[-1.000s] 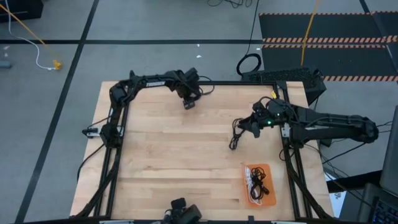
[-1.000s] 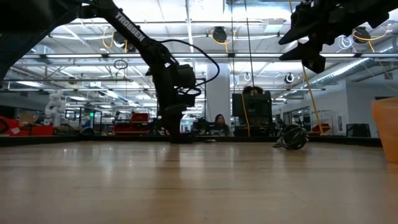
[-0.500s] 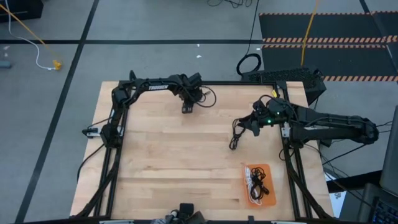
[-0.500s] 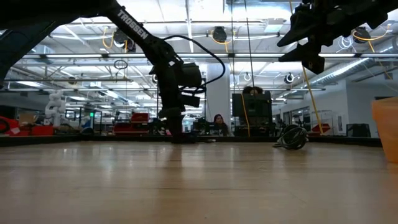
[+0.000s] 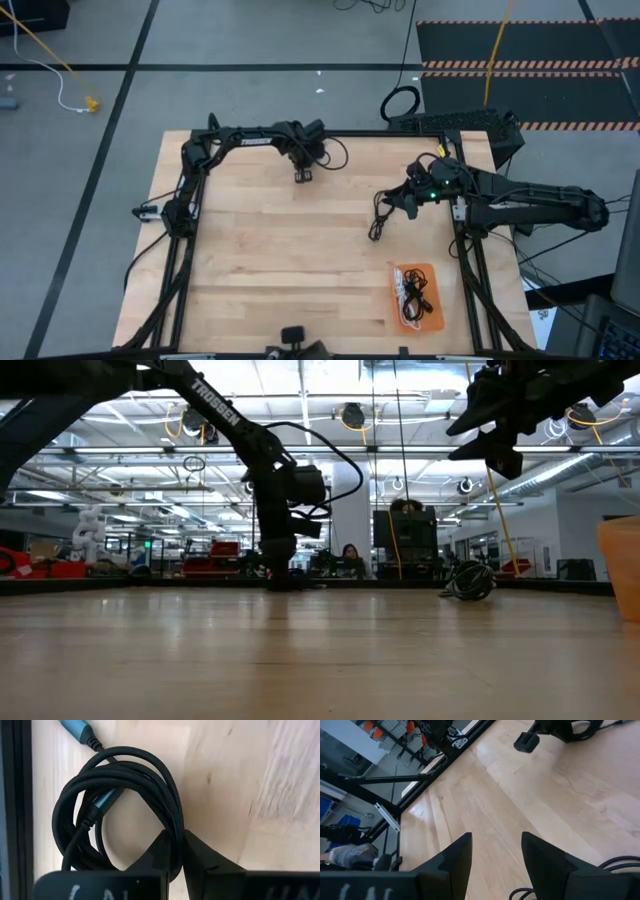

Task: Pick and place USB-C Cables
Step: Put the top black charger cable into the bin

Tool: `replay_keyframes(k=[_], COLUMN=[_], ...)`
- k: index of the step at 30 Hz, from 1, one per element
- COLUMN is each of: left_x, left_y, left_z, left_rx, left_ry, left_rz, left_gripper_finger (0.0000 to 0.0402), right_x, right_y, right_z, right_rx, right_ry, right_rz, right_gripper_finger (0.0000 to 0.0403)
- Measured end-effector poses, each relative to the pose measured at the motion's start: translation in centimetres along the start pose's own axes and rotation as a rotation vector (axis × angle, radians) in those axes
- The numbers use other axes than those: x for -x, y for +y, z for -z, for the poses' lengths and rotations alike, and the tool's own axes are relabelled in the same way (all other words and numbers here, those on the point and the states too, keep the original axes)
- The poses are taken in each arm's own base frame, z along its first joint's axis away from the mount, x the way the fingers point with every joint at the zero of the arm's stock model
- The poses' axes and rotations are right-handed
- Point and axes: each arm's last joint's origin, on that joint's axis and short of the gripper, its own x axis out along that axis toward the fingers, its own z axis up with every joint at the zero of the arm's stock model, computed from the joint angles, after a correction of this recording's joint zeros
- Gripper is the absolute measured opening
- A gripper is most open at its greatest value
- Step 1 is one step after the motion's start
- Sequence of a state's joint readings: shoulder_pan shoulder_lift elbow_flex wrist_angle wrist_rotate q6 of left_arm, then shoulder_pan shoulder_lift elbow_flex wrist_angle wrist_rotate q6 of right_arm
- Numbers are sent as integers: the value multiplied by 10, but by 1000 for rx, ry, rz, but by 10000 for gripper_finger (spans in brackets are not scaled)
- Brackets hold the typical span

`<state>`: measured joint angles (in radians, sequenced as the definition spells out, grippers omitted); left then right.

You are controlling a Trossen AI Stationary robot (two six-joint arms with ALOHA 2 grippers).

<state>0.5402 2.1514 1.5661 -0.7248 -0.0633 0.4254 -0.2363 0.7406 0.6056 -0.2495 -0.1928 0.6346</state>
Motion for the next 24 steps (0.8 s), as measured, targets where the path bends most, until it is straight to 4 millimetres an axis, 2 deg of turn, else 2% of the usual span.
replay_keyframes(k=[4, 7, 13, 18, 21, 24], left_x=[9, 24, 71, 118, 142, 157], left_y=[-2, -4, -18, -55, -86, -121], left_z=[3, 1, -10, -24, -37, -47], left_rx=[71, 111, 175, 159, 109, 53], left_ry=[21, -11, -167, -341, -497, -613], left_rz=[13, 9, 46, 80, 98, 141], left_gripper_finger=[25, 25, 25, 25, 26, 27], right_x=[0, 0, -1, -11, -20, -25], right_y=[-1, -1, -2, -14, -25, -30], right_z=[2, 2, 3, 16, 32, 43], right_rx=[-4, 1, 68, 74, 45, 41], right_ry=[19, 21, 14, -11, -34, -117], right_rz=[13, 13, 8, -13, -42, -155], right_gripper_finger=[164, 164, 164, 164, 164, 164])
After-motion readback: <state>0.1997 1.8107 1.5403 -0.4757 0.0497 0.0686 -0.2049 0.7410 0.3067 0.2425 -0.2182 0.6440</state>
